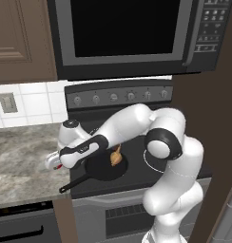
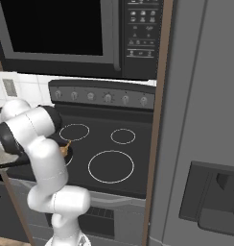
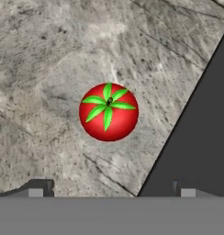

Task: Place the pan on the front left burner on the stove. Then place the tomato and the onion in the pan and turn on the front left burner.

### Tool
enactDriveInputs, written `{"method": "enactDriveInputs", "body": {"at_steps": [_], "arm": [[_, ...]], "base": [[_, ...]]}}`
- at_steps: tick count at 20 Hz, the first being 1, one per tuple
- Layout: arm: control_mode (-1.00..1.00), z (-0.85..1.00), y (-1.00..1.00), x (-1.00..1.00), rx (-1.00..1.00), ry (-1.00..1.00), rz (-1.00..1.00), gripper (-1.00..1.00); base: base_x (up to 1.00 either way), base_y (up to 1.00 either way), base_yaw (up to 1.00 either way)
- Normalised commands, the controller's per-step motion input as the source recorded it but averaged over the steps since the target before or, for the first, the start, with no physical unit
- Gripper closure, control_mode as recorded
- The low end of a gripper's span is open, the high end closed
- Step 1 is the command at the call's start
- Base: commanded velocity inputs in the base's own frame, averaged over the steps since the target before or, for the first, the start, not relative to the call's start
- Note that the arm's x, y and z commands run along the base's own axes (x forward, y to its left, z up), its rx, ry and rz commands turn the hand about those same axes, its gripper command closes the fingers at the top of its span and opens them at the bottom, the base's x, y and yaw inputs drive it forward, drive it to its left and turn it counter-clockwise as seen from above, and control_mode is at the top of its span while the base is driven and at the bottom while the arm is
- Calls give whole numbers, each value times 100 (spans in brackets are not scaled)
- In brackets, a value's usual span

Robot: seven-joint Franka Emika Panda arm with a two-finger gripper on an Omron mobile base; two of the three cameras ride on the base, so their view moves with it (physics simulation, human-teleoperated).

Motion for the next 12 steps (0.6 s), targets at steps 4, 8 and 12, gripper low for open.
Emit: {"method": "enactDriveInputs", "body": {"at_steps": [4,8,12], "arm": [[-100,-5,11,17,0,0,0,-100],[-100,-1,16,14,0,0,0,-100],[-100,-2,13,7,0,0,0,-100]], "base": [[0,0,0],[0,0,0],[0,0,0]]}}
